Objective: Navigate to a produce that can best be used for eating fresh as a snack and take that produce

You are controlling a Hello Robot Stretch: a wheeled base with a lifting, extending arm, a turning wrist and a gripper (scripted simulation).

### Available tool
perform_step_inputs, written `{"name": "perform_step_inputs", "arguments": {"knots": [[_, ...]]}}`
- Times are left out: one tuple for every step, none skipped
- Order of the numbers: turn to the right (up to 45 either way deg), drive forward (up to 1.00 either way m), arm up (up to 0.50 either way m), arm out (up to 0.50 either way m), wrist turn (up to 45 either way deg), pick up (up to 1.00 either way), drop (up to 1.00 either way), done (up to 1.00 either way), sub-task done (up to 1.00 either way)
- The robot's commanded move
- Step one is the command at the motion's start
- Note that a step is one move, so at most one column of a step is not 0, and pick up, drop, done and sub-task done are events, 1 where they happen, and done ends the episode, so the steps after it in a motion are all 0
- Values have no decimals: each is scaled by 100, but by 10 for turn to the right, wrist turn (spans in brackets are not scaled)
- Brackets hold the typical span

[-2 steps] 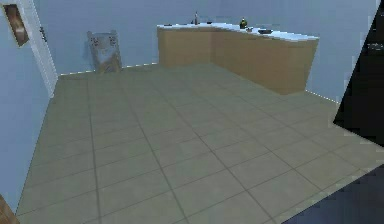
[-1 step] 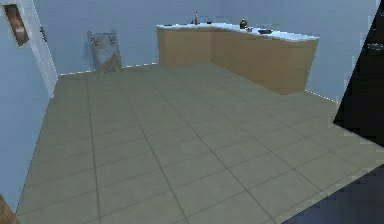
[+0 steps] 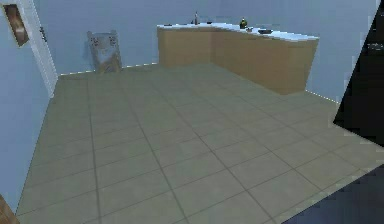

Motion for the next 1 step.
{"name": "perform_step_inputs", "arguments": {"knots": [[0,0,0,0,0,0,0,100,0]]}}
